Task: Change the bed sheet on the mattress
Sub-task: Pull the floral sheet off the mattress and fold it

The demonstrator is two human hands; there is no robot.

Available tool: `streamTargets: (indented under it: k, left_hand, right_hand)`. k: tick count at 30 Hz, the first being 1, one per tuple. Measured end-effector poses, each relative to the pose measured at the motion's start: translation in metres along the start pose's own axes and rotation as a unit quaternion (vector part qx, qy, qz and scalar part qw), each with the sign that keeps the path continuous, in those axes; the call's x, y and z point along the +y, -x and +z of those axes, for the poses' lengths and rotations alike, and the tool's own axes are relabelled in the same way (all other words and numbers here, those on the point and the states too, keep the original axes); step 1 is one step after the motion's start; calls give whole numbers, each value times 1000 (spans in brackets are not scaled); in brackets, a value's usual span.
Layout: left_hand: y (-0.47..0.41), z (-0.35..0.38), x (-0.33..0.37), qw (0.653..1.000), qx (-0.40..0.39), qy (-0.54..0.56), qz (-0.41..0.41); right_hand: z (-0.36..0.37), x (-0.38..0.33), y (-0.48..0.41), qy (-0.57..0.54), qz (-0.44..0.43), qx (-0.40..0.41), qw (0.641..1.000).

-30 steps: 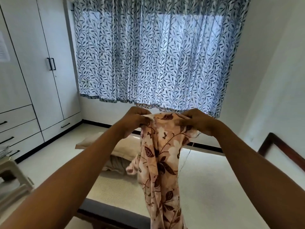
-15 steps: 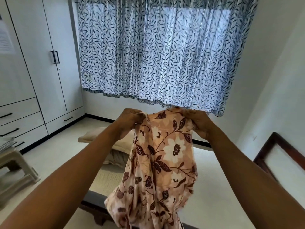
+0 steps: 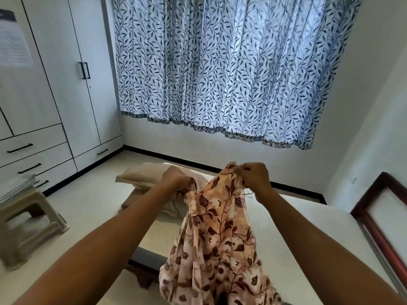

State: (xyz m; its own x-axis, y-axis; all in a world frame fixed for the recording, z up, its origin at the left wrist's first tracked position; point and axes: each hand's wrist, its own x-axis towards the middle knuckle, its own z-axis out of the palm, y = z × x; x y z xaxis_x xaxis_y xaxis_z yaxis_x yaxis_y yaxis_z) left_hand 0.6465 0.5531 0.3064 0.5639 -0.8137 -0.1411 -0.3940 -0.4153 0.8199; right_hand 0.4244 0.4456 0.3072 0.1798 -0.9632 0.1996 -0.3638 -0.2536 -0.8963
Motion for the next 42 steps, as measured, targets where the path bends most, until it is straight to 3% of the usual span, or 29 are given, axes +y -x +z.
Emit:
streamTargets:
  k: [6,11,15,20,26,28,33,37,42]
  left_hand:
    - [1,9,-5,998,-47,-24,-29]
    - [15,7,10,967,-218,78,-110]
    - [41,0,26,935,-297,148,-123]
    - [51,7,29,925,-308,177,-133]
    - [57,9,25,927,-289,196,-134]
    - [56,10,25,926,-290,202,-131]
    - [53,20,32,928,-281,216,-115]
    - [45,24,39,928,-258,249,-99]
    - [35,21,61,902,-339,263,-42]
  right_hand:
    - [19,12,13,-29,-12,-14,999]
    - [20,2,31,-127,14,-90,988]
    - [27,-2,41,-127,-3,-145,981]
    - [38,0,41,-67,-43,-123,989]
    - [33,16,50,54,-200,-164,965]
    - [32,19,54,47,-246,-151,956]
    - [32,17,58,1,-255,-81,963]
    - [28,15,63,-2,-296,-89,951]
    - [12,4,48,-18,-293,-16,956]
